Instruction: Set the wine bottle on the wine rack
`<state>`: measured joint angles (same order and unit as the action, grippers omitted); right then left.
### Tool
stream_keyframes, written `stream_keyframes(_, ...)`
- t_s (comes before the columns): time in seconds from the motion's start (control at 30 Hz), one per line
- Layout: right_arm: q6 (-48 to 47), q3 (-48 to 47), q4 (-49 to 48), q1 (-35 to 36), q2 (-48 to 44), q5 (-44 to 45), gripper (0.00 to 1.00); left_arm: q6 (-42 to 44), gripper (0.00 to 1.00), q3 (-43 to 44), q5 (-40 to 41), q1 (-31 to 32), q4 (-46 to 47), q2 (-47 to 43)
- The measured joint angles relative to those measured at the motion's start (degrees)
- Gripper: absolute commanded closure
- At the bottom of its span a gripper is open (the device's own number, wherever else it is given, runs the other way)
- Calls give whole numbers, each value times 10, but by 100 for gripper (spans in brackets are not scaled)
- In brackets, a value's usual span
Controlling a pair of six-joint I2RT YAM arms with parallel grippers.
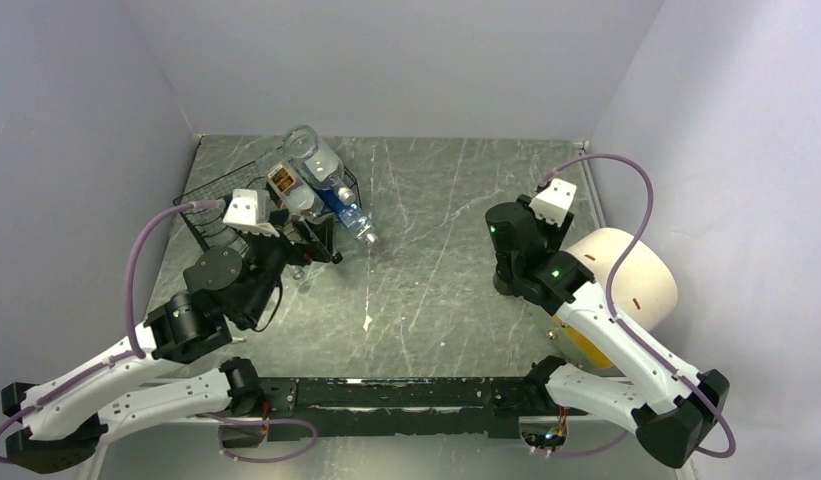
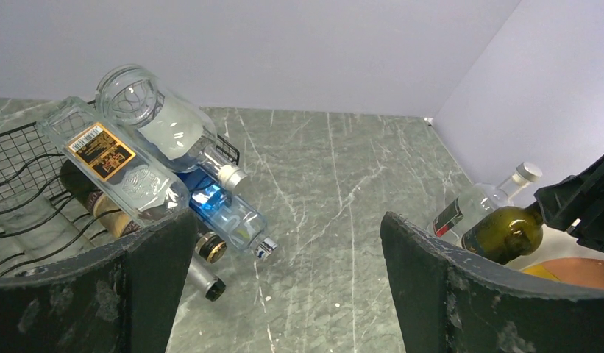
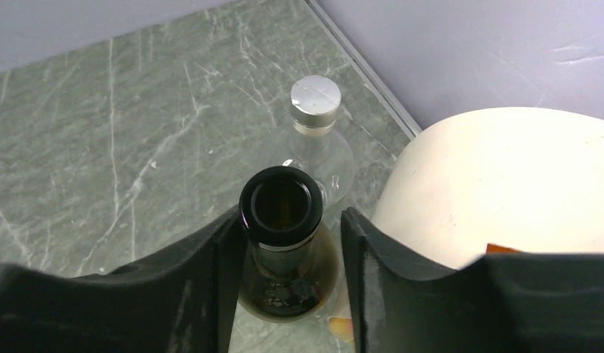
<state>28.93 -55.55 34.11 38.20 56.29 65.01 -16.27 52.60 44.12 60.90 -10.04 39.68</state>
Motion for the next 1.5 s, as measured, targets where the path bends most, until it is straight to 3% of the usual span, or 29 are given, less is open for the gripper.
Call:
stream_keyframes(0.2, -14, 9, -15, -3, -9, -20, 89, 0, 0, -3, -1, 0, 7, 12)
stream_keyframes(0.37, -67, 12, -35, -5, -36, -95, 100, 17, 1, -29, -22, 0, 44, 34)
stream_keyframes(0.63, -118, 1, -56, -5, -51, -275, 100, 65, 2, -86, -120, 0, 151, 140)
stream_keyframes(0.9, -145, -9, -61, -5, -47, -403, 100, 120, 8, -155, -332, 0, 301, 299)
stream_keyframes(1.07, -155, -9, -59, -5, -50, -456, 100, 125, 10, -185, -422, 0, 437, 381)
stream_keyframes(1.3, -160, -9, -60, -5, -84, -527, 100, 145, 9, -235, -502, 0, 626, 464)
stream_keyframes(1.5, -168, -13, -59, -5, -118, -588, 100, 142, 3, -244, -527, 0, 718, 495)
